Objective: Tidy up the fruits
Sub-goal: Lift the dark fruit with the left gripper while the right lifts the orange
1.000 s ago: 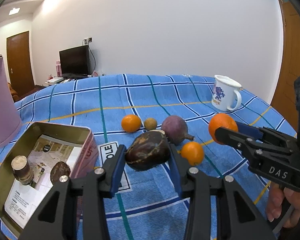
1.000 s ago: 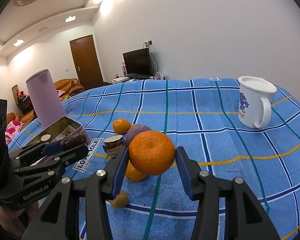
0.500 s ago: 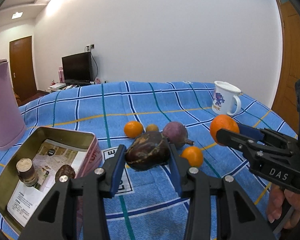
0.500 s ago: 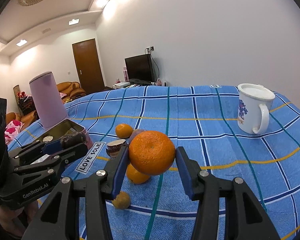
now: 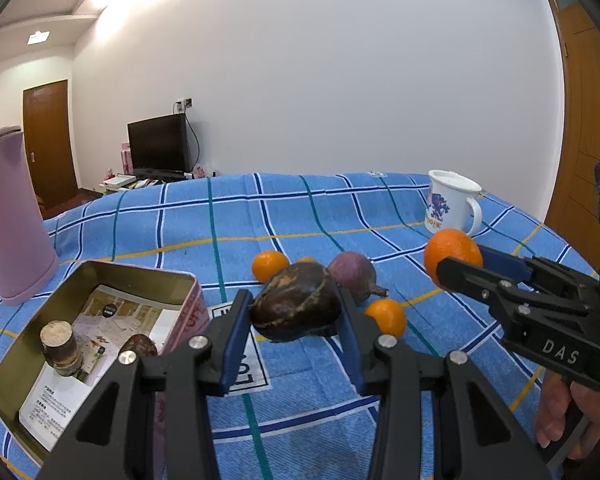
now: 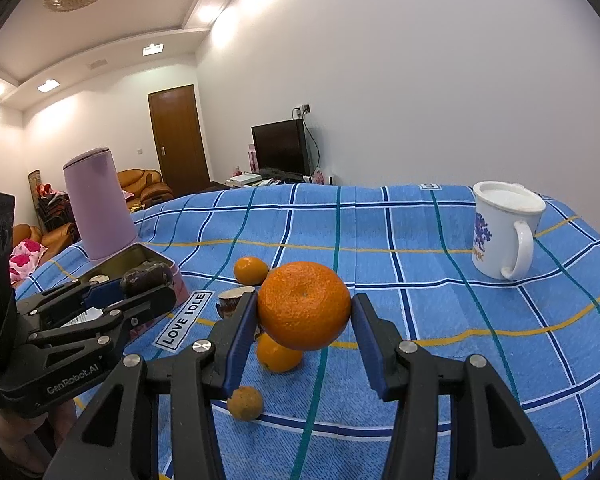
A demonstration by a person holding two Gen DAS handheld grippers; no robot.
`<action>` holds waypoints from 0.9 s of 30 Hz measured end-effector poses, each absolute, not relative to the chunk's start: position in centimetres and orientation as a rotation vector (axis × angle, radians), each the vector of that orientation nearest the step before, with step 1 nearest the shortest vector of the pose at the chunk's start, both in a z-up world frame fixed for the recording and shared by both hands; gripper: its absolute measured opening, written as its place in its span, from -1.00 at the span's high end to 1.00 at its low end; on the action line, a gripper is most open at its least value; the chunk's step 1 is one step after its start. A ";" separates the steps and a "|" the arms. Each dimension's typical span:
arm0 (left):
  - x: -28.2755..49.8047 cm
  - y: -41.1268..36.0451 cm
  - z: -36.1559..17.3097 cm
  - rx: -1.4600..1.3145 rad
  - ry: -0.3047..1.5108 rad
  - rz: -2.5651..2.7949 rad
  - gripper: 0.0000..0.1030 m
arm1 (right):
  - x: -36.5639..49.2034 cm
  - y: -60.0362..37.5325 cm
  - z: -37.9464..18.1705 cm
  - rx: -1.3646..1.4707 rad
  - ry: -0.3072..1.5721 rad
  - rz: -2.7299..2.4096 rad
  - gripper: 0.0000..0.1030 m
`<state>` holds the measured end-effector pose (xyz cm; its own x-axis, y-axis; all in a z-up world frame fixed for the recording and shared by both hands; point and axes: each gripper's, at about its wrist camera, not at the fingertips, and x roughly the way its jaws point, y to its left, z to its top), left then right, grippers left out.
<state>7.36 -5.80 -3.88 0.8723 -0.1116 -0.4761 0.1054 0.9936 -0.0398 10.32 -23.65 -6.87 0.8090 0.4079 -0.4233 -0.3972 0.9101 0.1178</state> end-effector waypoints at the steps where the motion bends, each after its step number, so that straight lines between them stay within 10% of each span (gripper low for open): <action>1: 7.3 -5.8 -3.9 -0.013 0.496 -0.112 0.16 | 10.2 -23.7 -6.8 0.023 0.452 0.430 0.03; 27: 6.0 -5.8 -3.2 -0.005 0.423 -0.086 0.16 | 8.9 -23.6 -6.3 0.006 0.387 0.437 0.03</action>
<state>6.02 -5.80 -3.24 0.9082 -0.0843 -0.4101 0.0821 0.9964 -0.0229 8.95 -23.57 -6.33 0.8345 0.4134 -0.3643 -0.4110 0.9074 0.0882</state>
